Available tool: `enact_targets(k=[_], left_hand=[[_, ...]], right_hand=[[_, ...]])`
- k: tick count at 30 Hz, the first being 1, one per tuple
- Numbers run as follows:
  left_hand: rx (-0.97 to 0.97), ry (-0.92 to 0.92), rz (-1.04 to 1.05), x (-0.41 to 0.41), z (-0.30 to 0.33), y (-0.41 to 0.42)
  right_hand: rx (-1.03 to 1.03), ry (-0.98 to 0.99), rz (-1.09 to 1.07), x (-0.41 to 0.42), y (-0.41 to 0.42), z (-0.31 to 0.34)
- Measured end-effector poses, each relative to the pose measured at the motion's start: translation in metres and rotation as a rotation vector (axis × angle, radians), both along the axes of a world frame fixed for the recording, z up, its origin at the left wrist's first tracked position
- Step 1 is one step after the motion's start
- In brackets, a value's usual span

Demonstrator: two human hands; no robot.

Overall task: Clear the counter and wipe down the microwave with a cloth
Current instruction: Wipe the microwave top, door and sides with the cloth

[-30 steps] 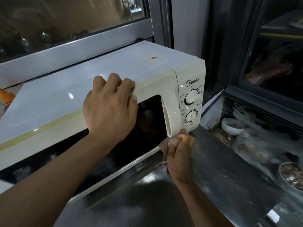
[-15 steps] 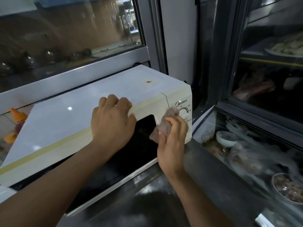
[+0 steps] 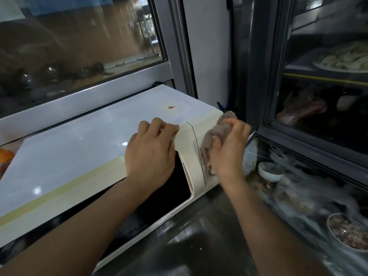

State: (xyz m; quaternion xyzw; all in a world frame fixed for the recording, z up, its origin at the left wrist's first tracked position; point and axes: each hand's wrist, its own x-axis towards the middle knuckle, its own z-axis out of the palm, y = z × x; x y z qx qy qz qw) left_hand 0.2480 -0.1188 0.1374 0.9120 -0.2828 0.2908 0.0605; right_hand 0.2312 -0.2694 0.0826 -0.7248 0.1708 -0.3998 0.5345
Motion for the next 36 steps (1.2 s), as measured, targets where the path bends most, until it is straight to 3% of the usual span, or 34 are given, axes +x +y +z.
enact_targets(k=[3, 7, 11, 14, 24, 28, 30, 33, 36], left_hand=[[-0.001, -0.015, 0.018, 0.001, -0.002, -0.002], [0.001, -0.029, 0.033, 0.0, -0.004, -0.003], [-0.004, -0.035, 0.031, 0.0, -0.004, -0.002], [-0.012, -0.046, 0.03, 0.001, -0.005, -0.002], [-0.012, -0.091, 0.043, 0.001, -0.006, -0.003], [-0.01, -0.102, 0.05, 0.001, -0.007, -0.004], [-0.007, -0.114, 0.048, 0.002, -0.008, -0.004], [-0.001, -0.128, 0.051, 0.003, -0.009, -0.004], [-0.01, -0.12, 0.049, 0.003, -0.009, -0.004]], right_hand=[[0.1, 0.056, 0.139, 0.005, -0.036, -0.004], [0.099, 0.006, 0.035, 0.002, -0.022, -0.009], [-0.235, 0.0, 0.016, -0.007, 0.018, -0.018], [-0.301, 0.009, 0.066, -0.005, 0.01, -0.02], [0.205, 0.107, 0.189, 0.021, -0.056, -0.034], [0.396, 0.131, 0.114, 0.019, -0.051, -0.051], [0.335, 0.163, 0.009, 0.014, -0.04, -0.059], [0.036, 0.096, -0.056, 0.001, -0.001, -0.066], [-0.032, 0.036, -0.062, -0.011, 0.027, -0.068]])
